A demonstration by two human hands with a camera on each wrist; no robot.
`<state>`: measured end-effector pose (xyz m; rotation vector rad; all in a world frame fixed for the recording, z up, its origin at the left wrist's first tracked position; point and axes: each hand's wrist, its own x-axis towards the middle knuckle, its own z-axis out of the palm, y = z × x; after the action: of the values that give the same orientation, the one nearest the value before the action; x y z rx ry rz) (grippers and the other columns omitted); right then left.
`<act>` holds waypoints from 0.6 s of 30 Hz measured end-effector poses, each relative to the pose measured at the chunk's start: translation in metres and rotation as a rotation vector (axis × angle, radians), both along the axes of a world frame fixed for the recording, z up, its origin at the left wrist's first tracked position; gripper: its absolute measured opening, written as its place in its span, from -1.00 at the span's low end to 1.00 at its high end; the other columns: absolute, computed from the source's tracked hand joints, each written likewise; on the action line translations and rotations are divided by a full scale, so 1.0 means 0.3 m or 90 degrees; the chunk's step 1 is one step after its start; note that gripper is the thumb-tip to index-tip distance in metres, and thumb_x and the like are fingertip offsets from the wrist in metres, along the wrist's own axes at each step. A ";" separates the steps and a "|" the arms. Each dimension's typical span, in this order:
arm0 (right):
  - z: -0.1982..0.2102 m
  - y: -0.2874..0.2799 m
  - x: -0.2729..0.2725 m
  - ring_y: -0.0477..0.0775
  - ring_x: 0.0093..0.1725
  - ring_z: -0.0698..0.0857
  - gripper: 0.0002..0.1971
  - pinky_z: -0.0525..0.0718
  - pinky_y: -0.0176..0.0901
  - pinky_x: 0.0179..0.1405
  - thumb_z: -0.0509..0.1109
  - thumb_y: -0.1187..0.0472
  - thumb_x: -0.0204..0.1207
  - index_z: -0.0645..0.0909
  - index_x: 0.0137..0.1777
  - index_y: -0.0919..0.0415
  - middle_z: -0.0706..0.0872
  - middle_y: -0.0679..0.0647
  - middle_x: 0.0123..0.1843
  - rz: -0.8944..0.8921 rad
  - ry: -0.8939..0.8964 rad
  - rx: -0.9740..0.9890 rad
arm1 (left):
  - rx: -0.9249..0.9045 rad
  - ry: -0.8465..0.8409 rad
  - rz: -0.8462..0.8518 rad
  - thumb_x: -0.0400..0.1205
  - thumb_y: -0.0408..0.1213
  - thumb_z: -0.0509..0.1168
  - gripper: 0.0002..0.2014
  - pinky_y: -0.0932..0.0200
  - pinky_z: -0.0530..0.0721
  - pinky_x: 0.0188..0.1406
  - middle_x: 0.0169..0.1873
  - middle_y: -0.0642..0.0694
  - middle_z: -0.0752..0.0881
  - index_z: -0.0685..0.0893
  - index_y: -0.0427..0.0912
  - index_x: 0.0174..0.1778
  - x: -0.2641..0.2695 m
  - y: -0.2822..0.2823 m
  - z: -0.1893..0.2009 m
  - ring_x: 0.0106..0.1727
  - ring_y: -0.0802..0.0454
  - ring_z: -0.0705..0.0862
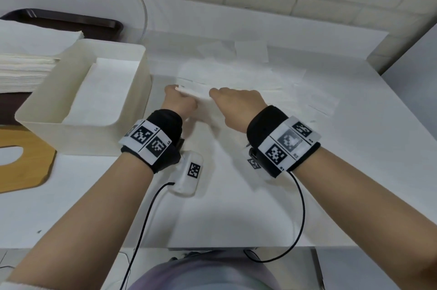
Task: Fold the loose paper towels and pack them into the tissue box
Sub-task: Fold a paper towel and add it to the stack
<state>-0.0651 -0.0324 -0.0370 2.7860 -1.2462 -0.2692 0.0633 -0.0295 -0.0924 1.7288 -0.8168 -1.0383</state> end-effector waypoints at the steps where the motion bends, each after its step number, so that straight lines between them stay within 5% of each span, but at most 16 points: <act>1: -0.005 -0.002 0.002 0.25 0.07 0.61 -0.60 0.29 -0.08 -0.20 0.08 0.48 0.51 0.30 0.34 0.26 0.55 0.16 0.20 0.001 0.001 0.006 | 0.007 0.003 0.028 0.54 -0.51 0.21 -0.43 0.08 0.48 0.21 0.39 -0.32 0.42 0.19 -0.35 0.48 0.004 -0.006 -0.009 0.37 -0.21 0.48; 4: 0.014 -0.025 -0.001 0.23 -0.10 0.53 -0.59 0.34 -0.04 -0.22 0.09 0.48 0.52 0.28 0.37 0.25 0.54 0.17 0.12 -0.042 -0.077 0.017 | -0.001 0.056 0.072 0.62 -0.35 0.24 -0.32 0.07 0.35 0.40 0.55 -0.25 0.25 0.03 -0.25 0.59 0.020 -0.009 -0.016 0.50 -0.20 0.36; 8: 0.037 -0.059 -0.001 0.17 -0.01 0.59 -0.66 0.56 -0.04 -0.04 0.14 0.38 0.61 0.26 0.37 0.27 0.56 0.14 0.05 -0.123 -0.398 0.175 | -0.062 0.095 -0.004 0.44 0.09 0.24 -0.24 -0.07 0.39 0.47 0.43 -0.15 0.49 0.29 -0.21 0.53 0.005 0.016 0.038 0.42 -0.11 0.48; 11: 0.015 -0.060 0.017 0.05 0.03 0.55 -0.71 0.48 -0.23 -0.02 0.12 0.35 0.65 0.23 0.33 0.28 0.54 0.08 0.10 -0.173 -0.615 0.282 | -0.167 0.044 0.019 0.57 -0.21 0.21 -0.54 0.25 0.61 0.10 0.18 -0.06 0.64 0.42 -0.25 0.39 -0.002 0.015 0.072 0.16 -0.01 0.62; 13: -0.003 -0.053 0.037 0.02 0.00 0.52 -0.82 0.47 -0.22 -0.02 0.08 0.33 0.66 0.20 0.21 0.22 0.48 0.02 -0.01 -0.191 -0.728 0.313 | -0.247 -0.022 0.047 0.63 -0.49 0.10 -0.64 0.55 0.53 -0.16 0.02 0.01 0.56 0.32 -0.32 0.36 -0.009 0.018 0.093 0.02 0.12 0.57; 16: -0.020 -0.032 0.069 0.11 -0.11 0.48 -0.84 0.56 -0.08 -0.03 0.04 0.36 0.67 0.11 0.09 0.15 0.39 0.02 -0.04 -0.179 -0.873 0.331 | -0.365 -0.101 0.062 0.56 -0.65 0.01 -0.63 0.57 0.50 0.00 0.09 -0.06 0.43 0.19 -0.40 0.28 -0.026 0.037 0.112 0.11 0.12 0.48; 18: -0.041 -0.019 0.082 0.05 -0.07 0.51 -0.80 0.59 -0.22 -0.03 0.02 0.42 0.65 0.09 0.11 0.14 0.39 0.06 0.07 -0.166 -0.913 0.359 | -0.383 -0.141 0.058 0.49 -0.63 0.03 -0.58 0.36 0.51 0.18 0.15 -0.13 0.36 0.17 -0.44 0.28 -0.037 0.037 0.095 0.20 0.04 0.43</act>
<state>-0.0404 -0.0381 -0.0494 3.1214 -1.8718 1.9612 0.0522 -0.0183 -0.0638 1.3518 -1.0510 -0.4701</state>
